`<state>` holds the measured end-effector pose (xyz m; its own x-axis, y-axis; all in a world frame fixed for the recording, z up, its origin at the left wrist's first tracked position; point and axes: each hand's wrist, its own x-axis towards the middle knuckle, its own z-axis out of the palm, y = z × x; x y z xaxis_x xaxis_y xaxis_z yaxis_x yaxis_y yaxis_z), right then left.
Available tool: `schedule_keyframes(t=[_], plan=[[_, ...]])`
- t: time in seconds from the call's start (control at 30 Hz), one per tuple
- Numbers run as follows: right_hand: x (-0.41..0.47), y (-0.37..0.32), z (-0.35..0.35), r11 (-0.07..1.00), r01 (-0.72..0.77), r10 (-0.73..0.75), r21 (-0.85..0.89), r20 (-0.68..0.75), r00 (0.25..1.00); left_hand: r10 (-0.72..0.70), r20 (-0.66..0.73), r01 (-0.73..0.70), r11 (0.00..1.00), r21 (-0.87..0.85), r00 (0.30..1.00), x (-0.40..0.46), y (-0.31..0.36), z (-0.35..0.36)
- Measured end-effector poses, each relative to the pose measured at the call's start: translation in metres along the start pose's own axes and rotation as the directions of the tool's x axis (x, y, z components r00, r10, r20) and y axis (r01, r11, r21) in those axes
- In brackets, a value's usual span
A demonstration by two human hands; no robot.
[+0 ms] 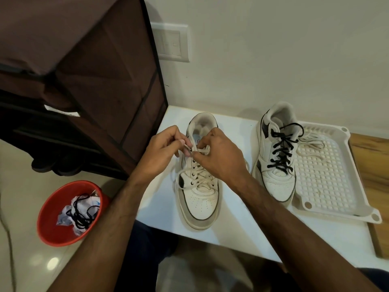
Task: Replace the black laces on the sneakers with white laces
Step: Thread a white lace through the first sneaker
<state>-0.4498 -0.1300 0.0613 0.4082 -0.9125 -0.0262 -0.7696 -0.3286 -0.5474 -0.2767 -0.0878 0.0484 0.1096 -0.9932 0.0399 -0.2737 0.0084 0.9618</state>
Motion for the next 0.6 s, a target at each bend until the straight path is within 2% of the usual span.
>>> schedule_keyframes(t=[0.1, 0.23, 0.4, 0.53, 0.6], plan=[[0.000, 0.001, 0.001, 1.000, 0.012, -0.012, 0.001, 0.003, 1.000, -0.095, 0.092, 0.104, 0.990, -0.094, 0.991, 0.000, -0.002, -0.001], [-0.001, 0.004, 0.002, 0.999, 0.050, -0.050, 0.000, -0.005, 0.999, -0.125, 0.105, 0.129, 0.991, -0.038, 0.987, 0.000, 0.000, 0.005], [0.000, 0.008, 0.004, 0.996, 0.084, -0.084, -0.009, -0.006, 0.996, -0.111, 0.019, 0.104, 0.969, 0.226, 0.994, 0.003, -0.011, 0.004], [-0.001, 0.008, 0.005, 0.994, 0.105, -0.105, -0.004, -0.020, 0.994, -0.001, 0.027, -0.010, 0.903, 0.429, 1.000, 0.005, -0.009, 0.006], [-0.002, 0.008, 0.005, 0.995, 0.099, -0.099, -0.006, -0.019, 0.995, 0.009, 0.062, -0.038, 0.873, 0.485, 0.998, 0.006, -0.008, 0.006]])
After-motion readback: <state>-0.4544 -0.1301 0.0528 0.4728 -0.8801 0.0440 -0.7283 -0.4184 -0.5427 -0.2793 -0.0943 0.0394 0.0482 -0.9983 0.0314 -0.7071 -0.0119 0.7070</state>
